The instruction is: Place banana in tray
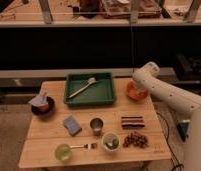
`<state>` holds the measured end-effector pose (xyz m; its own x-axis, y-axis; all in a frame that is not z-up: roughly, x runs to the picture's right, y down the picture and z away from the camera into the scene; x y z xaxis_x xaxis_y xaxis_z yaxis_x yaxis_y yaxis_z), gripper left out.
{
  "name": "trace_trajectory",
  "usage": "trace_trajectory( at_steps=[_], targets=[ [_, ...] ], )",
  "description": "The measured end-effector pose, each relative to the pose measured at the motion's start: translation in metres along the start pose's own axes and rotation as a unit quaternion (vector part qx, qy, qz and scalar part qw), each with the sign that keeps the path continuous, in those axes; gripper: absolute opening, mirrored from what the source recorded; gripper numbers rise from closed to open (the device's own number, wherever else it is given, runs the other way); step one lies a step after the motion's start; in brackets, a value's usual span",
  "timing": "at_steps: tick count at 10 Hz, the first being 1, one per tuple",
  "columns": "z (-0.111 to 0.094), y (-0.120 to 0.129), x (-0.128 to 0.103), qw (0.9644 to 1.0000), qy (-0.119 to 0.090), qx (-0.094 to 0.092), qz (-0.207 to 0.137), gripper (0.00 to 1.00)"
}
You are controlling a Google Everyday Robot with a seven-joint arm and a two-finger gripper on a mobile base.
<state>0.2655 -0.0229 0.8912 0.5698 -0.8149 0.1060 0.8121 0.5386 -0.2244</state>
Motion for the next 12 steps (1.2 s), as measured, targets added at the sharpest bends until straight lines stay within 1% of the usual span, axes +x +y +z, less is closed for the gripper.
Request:
trace_trajectory(
  at_steps=[1,2,3,4,5,6,7,8,9,10,11,12],
  targets=[
    [-0.01,-0.003,0.001,1.0,-0.003,0.007,-0.002,0.25],
    [-0.046,-0.015,0.001,0.9992,-0.018,0.033,-0.01,0.25],
    [-0.071,-0.029,-0.006,0.9974,-0.035,0.057,-0.025,0.25],
    [-0.088,-0.047,-0.019,0.9945,-0.055,0.079,-0.041,0.25],
    [-0.098,-0.059,-0.029,0.9915,-0.071,0.094,-0.055,0.25],
    [-0.112,-0.076,-0.046,0.985,-0.101,0.117,-0.077,0.25],
    [-0.124,-0.092,-0.061,0.9772,-0.13,0.137,-0.098,0.25],
    [-0.131,-0.107,-0.075,0.9691,-0.155,0.153,-0.116,0.25],
    [-0.135,-0.12,-0.087,0.9613,-0.177,0.165,-0.132,0.25],
    [-0.133,-0.13,-0.096,0.9569,-0.189,0.167,-0.144,0.25],
    [-0.125,-0.135,-0.104,0.9549,-0.196,0.162,-0.152,0.25],
    [-0.114,-0.137,-0.11,0.9543,-0.2,0.156,-0.158,0.25]
  ],
)
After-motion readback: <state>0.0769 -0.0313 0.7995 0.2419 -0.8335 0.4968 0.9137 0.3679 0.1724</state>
